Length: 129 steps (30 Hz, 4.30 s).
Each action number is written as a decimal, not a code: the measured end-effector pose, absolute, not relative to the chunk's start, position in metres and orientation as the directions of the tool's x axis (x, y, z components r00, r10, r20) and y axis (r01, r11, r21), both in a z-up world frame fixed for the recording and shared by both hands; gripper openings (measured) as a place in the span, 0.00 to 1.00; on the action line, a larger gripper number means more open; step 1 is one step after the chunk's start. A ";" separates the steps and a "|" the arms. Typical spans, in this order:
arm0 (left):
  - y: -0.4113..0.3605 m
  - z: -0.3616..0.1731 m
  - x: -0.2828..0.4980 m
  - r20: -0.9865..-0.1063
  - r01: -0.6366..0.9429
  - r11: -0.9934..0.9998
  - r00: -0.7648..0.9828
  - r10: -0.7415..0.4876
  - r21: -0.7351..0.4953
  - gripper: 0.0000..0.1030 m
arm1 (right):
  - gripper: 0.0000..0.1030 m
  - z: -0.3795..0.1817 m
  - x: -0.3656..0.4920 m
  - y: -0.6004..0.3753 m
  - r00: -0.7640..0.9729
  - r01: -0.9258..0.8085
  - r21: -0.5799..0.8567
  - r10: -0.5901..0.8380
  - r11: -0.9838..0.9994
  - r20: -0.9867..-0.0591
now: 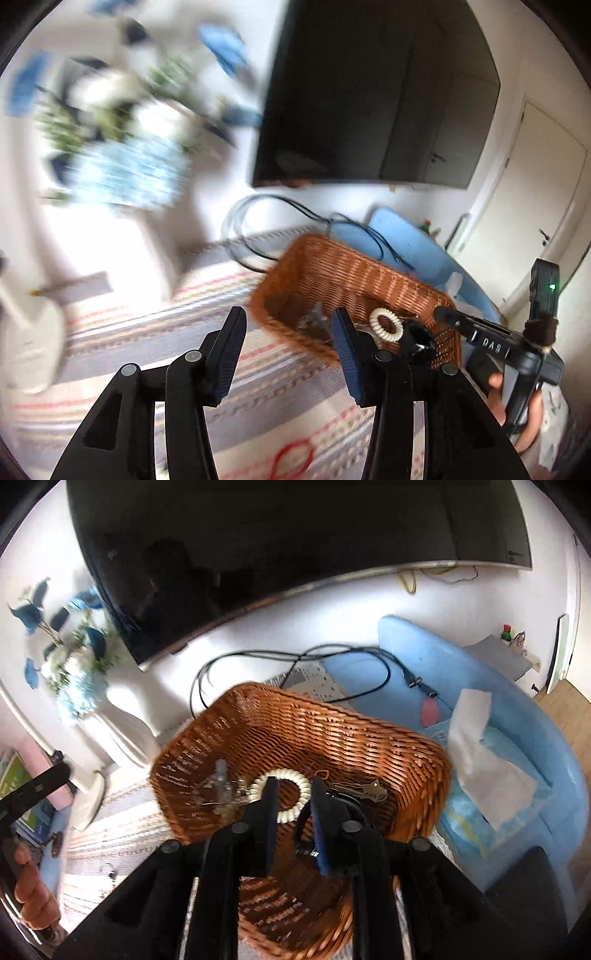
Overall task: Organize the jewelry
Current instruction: 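Grasp the red string bracelet with the right tool while the left tool grasps a beaded earring, then carry the red bracelet and earring into the wicker basket and open both tools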
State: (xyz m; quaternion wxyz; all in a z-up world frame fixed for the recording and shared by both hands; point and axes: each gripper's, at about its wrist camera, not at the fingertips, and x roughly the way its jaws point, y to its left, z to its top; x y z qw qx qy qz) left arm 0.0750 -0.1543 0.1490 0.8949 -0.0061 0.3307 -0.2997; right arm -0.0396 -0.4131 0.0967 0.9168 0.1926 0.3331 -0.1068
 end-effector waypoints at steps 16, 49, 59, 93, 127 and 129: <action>0.027 0.164 -0.036 -0.436 0.424 0.871 0.755 -0.491 -0.247 0.58 | 0.51 0.094 -0.080 -0.284 0.803 0.097 0.224 0.057 0.970 -0.593; -0.016 0.014 0.058 -0.713 0.296 0.887 0.529 -0.460 -0.353 0.58 | 0.43 0.010 -0.021 -0.229 0.560 -0.020 0.100 0.094 0.995 -0.823; -0.057 0.002 0.054 -0.793 0.337 0.937 0.545 -0.272 -0.089 0.34 | 0.11 -0.001 -0.020 -0.189 0.595 -0.083 -0.136 -0.060 0.987 -0.802; -0.059 0.125 0.021 -0.487 0.531 0.753 0.575 -0.657 -0.388 0.10 | 0.05 0.174 -0.133 -0.258 0.823 0.212 -0.161 -0.265 0.964 -0.503; -0.278 0.086 0.138 -0.616 0.608 0.723 0.442 -0.652 -0.329 0.10 | 0.05 0.065 0.016 -0.440 0.639 0.449 0.150 -0.199 0.881 -0.743; -0.277 0.081 0.140 -0.623 0.604 0.723 0.433 -0.651 -0.336 0.10 | 0.05 0.063 0.018 -0.441 0.641 0.451 0.152 -0.202 0.879 -0.740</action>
